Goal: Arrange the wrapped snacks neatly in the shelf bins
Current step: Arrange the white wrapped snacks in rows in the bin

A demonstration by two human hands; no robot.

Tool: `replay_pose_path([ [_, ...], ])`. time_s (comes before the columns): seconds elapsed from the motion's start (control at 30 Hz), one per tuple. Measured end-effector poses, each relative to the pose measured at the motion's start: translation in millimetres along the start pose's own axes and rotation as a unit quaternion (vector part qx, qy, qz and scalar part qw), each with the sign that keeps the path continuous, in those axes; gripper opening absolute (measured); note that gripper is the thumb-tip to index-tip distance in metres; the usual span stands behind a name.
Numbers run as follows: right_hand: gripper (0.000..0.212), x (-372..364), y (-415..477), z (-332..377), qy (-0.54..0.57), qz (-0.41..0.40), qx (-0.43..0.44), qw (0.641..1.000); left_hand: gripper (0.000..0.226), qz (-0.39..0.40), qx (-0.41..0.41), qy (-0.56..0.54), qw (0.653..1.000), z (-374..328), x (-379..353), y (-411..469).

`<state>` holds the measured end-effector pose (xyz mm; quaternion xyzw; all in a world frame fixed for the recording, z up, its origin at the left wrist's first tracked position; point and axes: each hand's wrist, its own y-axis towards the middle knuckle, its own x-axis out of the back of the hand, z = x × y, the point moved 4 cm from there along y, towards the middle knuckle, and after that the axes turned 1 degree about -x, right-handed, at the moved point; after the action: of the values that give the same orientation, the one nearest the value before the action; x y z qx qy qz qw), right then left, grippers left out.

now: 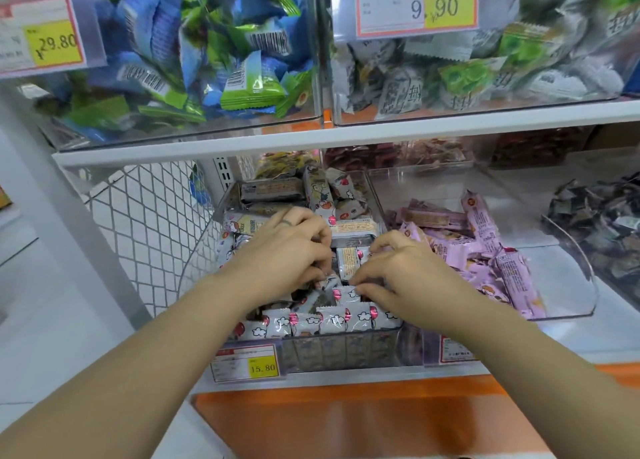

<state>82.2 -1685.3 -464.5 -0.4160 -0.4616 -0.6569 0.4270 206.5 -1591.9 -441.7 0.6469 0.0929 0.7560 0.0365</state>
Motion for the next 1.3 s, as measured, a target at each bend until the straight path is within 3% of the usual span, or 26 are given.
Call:
replay_pose_path([
  [0.13, 0.016, 1, -1, -1, 0.017, -0.013, -0.025, 0.999, 0.003, -0.032, 0.017, -0.087, 0.996, -1, 13, -10],
  [0.23, 0.007, 2, -2, 0, 0.028, -0.013, -0.050, 0.998, 0.007, 0.010, 0.082, -0.183, 0.980, 2, 18, -19],
  [0.43, 0.011, 5, 0, 5, -0.041, -0.026, -0.008, 0.999, 0.009, 0.048, 0.129, -0.231, 0.963, 2, 14, -24],
  [0.73, 0.008, 0, 6, 1, -0.035, 0.024, -0.058, 0.997, 0.006, 0.121, 0.149, -0.284, 0.939, -15, -17, -13],
  [0.8, 0.007, 1, 6, 2, -0.032, 0.025, -0.062, 0.997, 0.018, 0.142, 0.156, -0.319, 0.924, -14, -16, -11],
  [0.87, 0.024, 3, 5, 2, -0.025, 0.040, -0.068, 0.997, 0.032, 0.170, 0.152, -0.320, 0.919, -13, -16, -11],
  [0.97, 0.036, 10, -1, 4, -0.066, 0.063, -0.053, 0.994, 0.034, 0.183, 0.146, -0.282, 0.930, -15, -20, -8],
  [1.07, 0.027, 11, -1, 4, -0.144, 0.060, -0.025, 0.987, 0.032, 0.181, 0.154, -0.266, 0.934, -15, -24, -7],
  [1.17, 0.009, 8, 4, 3, -0.152, 0.060, -0.036, 0.986, 0.028, 0.172, 0.157, -0.301, 0.925, -17, -22, -6],
  [1.3, 0.005, 7, 5, 0, -0.140, 0.052, -0.030, 0.988, 0.018, 0.130, 0.161, -0.296, 0.933, -21, -22, -2],
])
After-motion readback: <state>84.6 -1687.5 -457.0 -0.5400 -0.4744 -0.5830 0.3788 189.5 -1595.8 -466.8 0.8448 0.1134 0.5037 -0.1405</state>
